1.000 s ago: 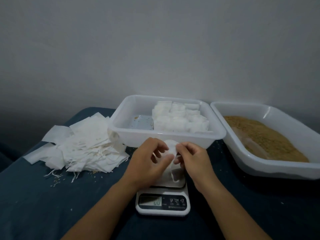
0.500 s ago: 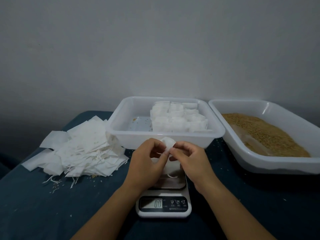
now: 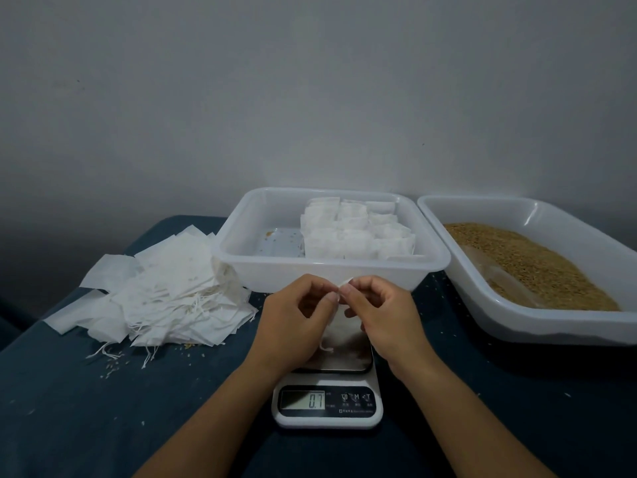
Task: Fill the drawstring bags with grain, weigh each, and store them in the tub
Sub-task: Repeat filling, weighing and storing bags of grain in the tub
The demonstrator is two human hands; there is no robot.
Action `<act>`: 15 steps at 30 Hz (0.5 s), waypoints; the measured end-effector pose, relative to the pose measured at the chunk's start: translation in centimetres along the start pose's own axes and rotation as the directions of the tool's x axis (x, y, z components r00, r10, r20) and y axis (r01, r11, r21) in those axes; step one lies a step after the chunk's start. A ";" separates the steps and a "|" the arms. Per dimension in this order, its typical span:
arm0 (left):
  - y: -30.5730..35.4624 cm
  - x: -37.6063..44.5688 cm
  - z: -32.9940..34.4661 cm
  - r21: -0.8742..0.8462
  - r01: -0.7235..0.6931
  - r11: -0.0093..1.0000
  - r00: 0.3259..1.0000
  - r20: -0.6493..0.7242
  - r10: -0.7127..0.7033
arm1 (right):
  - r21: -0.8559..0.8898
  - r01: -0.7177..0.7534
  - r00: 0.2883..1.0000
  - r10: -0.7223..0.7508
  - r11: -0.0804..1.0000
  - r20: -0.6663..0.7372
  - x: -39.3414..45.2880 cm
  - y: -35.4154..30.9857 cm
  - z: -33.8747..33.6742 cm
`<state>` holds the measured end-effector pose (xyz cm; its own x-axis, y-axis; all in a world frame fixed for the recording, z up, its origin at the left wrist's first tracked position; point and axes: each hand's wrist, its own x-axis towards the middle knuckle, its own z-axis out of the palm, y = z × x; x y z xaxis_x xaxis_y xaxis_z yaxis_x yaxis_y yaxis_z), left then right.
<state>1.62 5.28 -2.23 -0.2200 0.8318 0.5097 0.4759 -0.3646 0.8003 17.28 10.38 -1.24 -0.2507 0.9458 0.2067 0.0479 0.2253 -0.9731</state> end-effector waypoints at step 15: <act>-0.1 0.2 0.0 -0.045 0.056 0.997 0.995 -0.076 -0.059 | -0.073 0.055 0.995 -0.049 0.996 0.084 0.1 0.1 0.0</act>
<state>1.49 5.48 -2.18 -0.3118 0.8178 0.4837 0.4237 -0.3361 0.8412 17.28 10.52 -1.36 -0.3333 0.9106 0.2446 0.1042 0.2934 -0.9503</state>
